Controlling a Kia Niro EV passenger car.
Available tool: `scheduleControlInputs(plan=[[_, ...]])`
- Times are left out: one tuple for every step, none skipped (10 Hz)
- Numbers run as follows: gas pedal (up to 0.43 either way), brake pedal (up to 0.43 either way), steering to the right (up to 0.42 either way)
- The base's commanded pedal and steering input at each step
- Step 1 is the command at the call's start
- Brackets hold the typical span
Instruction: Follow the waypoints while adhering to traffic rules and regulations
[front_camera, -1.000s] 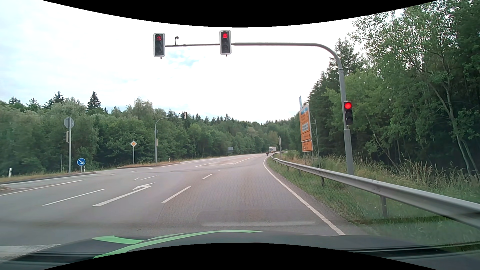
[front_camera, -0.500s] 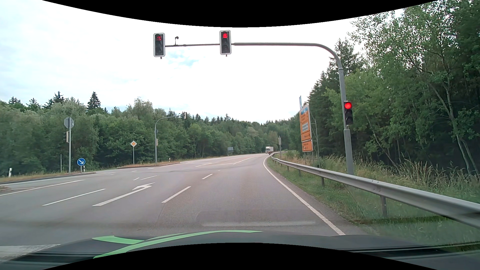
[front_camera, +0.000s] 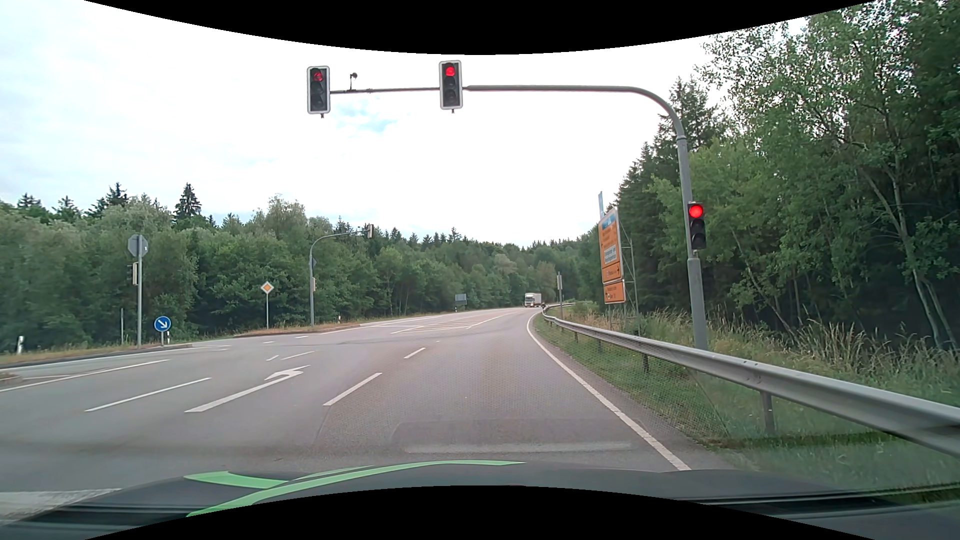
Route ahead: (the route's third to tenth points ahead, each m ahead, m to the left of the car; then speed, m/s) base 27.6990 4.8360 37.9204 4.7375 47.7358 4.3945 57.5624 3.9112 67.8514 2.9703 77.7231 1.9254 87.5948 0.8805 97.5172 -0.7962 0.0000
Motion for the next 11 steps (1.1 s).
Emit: scheduleControlInputs(plan=[[0.000,0.280,0.003],[0.000,0.280,0.003],[0.000,0.280,0.003],[0.000,0.280,0.003],[0.000,0.280,0.003],[0.000,0.280,0.003],[0.000,0.280,0.003],[0.000,0.280,0.003],[0.000,0.280,0.003],[0.000,0.280,0.003],[0.000,0.280,0.003]])
